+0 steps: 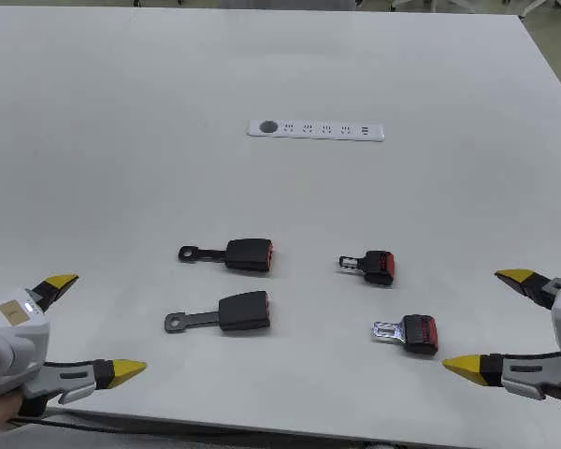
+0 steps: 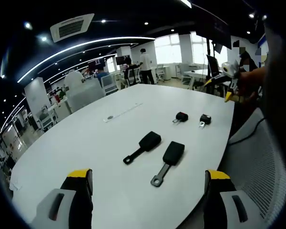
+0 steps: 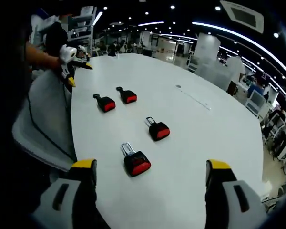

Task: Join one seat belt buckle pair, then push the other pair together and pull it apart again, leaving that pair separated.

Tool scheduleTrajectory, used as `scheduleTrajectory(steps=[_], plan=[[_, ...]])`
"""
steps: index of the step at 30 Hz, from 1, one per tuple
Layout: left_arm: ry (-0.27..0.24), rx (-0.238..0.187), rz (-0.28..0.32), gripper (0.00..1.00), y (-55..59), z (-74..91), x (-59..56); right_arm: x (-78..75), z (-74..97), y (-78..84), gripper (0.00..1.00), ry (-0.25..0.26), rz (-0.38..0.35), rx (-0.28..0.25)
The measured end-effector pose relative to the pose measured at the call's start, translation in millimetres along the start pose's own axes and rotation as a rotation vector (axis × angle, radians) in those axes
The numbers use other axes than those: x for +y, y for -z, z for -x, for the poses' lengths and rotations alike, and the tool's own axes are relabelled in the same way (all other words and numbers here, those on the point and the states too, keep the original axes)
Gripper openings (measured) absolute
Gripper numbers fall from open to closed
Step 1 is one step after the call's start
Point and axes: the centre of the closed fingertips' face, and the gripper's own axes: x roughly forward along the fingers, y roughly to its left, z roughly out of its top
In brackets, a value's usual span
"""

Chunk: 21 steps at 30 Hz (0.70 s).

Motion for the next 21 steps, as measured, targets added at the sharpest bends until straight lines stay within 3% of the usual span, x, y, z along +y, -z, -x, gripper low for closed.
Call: scheduleTrajectory(steps=[9,21], plan=[[-0.019,0.012,0.005,1.0,4.1,10.0,15.0,-2.9,-1.7,-7.5,1.0,-0.005,0.01,-0.009],[-0.012,0.062,-0.022,1.0,15.9,2.1,8.2,-0.3,-6.4,-8.7,1.0,-0.017,0.005,-0.009]])
